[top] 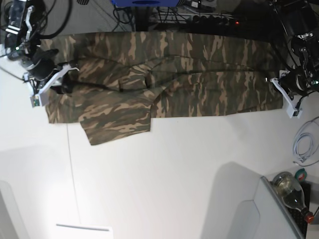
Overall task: Layout the t-shirt on the table in an organized manner, then fold the t-shirt properly
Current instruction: 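Lay the folded half down along the collar edge with both grippers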
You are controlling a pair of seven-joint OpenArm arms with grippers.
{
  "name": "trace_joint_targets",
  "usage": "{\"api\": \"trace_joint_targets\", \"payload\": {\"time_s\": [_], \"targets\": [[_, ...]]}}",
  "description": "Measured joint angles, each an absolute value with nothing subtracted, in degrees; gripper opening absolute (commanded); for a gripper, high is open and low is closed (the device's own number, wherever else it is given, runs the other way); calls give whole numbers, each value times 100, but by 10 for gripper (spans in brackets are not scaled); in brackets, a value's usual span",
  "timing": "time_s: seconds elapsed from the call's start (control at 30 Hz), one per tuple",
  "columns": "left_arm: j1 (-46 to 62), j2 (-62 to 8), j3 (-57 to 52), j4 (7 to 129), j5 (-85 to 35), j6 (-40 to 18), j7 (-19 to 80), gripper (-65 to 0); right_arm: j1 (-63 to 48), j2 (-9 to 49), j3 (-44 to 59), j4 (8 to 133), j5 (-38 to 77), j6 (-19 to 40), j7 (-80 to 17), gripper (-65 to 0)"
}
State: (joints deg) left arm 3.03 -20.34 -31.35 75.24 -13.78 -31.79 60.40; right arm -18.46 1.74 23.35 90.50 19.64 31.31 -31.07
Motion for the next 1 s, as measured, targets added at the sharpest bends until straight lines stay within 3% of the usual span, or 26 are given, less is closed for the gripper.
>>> {"api": "trace_joint_targets", "payload": {"time_s": [0.1, 0.17, 0.4, 0.63, 0.77, 1.0], "targets": [[301, -2036, -3135, 7526, -1376, -3177, 6040, -650, -1968, 5, 2394, 9098, 1431, 3120, -2635, -278], [303, -2038, -3153, 7526, -1380, -3177, 6040, -650, -2091, 93, 2097, 9109, 637, 3087, -2178, -215], [298, -2067, -3179, 7526, -1378, -3177, 6042, -650, -2060, 14, 1778, 8715, -1297, 3111, -1245, -231], [283, -2049, -3179, 7526, -1417, -3177, 6042, -650, -1761, 60, 1837, 8261, -1376, 3092, -1219, -266], [272, -2049, -3177, 7526, -1417, -3177, 6040, -650, -1684, 62, 1813, 8246, -1396, 3094, -1225, -318], [274, -2058, -3177, 7524, -1415, -3177, 6040, -650, -1457, 196, 1787, 7909, -1352, 3111, -1214, -650]]}}
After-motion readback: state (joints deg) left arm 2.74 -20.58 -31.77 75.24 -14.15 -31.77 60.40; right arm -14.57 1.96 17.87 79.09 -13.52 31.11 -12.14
